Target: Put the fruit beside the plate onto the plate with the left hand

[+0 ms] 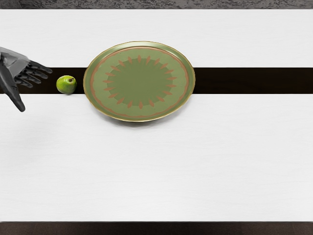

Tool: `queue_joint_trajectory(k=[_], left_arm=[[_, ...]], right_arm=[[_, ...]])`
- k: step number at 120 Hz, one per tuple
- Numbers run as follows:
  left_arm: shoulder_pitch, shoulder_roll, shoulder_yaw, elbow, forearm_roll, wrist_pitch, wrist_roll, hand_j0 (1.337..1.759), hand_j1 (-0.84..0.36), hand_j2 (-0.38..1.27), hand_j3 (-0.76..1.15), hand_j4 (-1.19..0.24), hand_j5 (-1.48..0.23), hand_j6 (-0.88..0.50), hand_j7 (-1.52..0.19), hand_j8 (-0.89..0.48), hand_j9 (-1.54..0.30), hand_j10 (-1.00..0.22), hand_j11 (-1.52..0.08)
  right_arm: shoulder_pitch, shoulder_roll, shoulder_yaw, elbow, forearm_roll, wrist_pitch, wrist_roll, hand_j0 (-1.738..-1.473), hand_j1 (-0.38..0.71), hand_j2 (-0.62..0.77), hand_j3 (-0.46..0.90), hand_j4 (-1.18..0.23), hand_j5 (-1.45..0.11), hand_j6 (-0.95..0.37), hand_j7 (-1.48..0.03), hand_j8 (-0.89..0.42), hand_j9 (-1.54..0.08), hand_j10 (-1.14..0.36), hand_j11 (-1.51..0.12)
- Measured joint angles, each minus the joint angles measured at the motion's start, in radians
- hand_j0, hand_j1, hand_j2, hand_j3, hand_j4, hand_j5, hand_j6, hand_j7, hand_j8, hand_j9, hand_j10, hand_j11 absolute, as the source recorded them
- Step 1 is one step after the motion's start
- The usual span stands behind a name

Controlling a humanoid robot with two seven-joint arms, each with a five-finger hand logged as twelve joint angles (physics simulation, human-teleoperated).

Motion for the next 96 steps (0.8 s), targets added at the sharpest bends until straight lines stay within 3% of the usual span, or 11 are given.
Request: queue_joint_trajectory(k=[31,46,51,71,96], left_arm=[[-0.002,0.033,-0.001,0.010,0.012,0.000,0.000,1.658,0.34,0.00,0.00,-0.01,-0.01,-0.01,-0.01,-0.01,-0.01,-0.01,-0.01],[0.001,-0.012,-0.010,0.046,0.022,0.000,0.001,1.658,0.34,0.00,0.00,-0.01,-0.01,-0.01,-0.01,-0.01,-0.01,-0.01,-0.01],[0.000,-0.078,-0.011,0.059,0.031,0.000,0.003,1.658,0.34,0.00,0.00,-0.01,-0.01,-0.01,-0.01,-0.01,-0.01,-0.01,-0.01],[-0.004,-0.109,-0.004,0.073,0.047,0.000,0.006,1.658,0.34,0.00,0.00,-0.01,-0.01,-0.01,-0.01,-0.01,-0.01,-0.01,-0.01],[-0.007,-0.177,-0.022,-0.065,0.048,0.459,0.006,1.658,0.34,0.00,0.00,-0.01,-0.01,-0.01,-0.01,-0.01,-0.01,-0.01,-0.01]], right_arm=[[0.000,0.000,0.001,-0.003,0.001,0.000,-0.004,-1.658,-0.33,0.00,0.00,-0.01,-0.02,-0.01,-0.02,-0.01,-0.02,-0.01,-0.02],[0.000,0.000,0.001,-0.003,0.000,0.000,-0.004,-1.658,-0.33,0.00,0.00,-0.01,-0.02,-0.01,-0.02,-0.01,-0.02,-0.01,-0.02],[0.000,0.000,0.001,-0.003,0.000,0.000,-0.005,-1.658,-0.33,0.00,0.00,-0.01,-0.02,-0.01,-0.02,-0.01,-0.02,-0.01,-0.02],[0.000,0.000,0.001,-0.003,0.000,0.000,-0.005,-1.658,-0.33,0.00,0.00,-0.01,-0.02,-0.01,-0.02,-0.01,-0.02,-0.01,-0.02],[0.000,0.000,0.001,-0.003,0.001,0.000,-0.005,-1.658,-0.33,0.00,0.00,-0.01,-0.02,-0.01,-0.02,-0.01,-0.02,-0.01,-0.02]])
